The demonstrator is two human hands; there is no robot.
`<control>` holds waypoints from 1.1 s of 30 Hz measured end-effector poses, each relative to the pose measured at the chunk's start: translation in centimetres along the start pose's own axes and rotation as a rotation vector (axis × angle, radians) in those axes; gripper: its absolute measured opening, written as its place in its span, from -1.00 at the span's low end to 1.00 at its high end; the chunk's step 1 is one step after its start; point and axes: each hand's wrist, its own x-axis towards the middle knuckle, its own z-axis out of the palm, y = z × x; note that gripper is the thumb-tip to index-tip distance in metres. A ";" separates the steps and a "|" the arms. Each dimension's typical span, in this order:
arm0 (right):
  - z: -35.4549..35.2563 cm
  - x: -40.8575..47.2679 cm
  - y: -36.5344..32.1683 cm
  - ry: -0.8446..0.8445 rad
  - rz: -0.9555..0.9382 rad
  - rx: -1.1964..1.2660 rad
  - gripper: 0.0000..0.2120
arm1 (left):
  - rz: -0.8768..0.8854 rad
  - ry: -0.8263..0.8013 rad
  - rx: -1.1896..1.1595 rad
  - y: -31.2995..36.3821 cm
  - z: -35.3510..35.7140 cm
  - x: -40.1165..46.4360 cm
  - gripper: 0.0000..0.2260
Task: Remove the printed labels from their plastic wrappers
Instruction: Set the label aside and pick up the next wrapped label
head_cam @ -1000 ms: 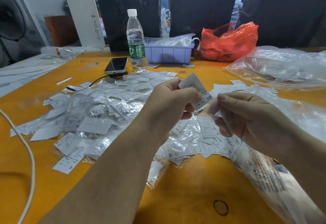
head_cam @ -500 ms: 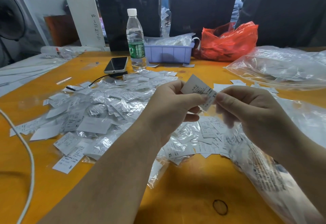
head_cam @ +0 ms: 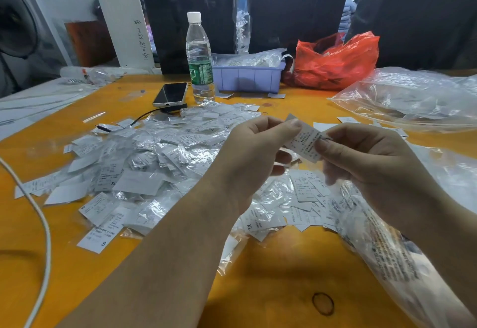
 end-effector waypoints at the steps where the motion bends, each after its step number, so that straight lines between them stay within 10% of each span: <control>1: 0.0 0.0 -0.1 0.009 0.006 -0.009 -0.84 | 0.041 0.037 0.031 0.0 0.0 0.0 -0.87; 8: 0.0 -0.1 -0.2 0.076 0.005 -0.085 -0.77 | 0.409 0.106 0.414 -0.7 0.6 -0.5 -0.88; 33: 0.0 0.0 0.1 0.139 0.090 0.150 -0.76 | 0.394 0.018 0.579 -1.4 1.6 -1.1 -0.88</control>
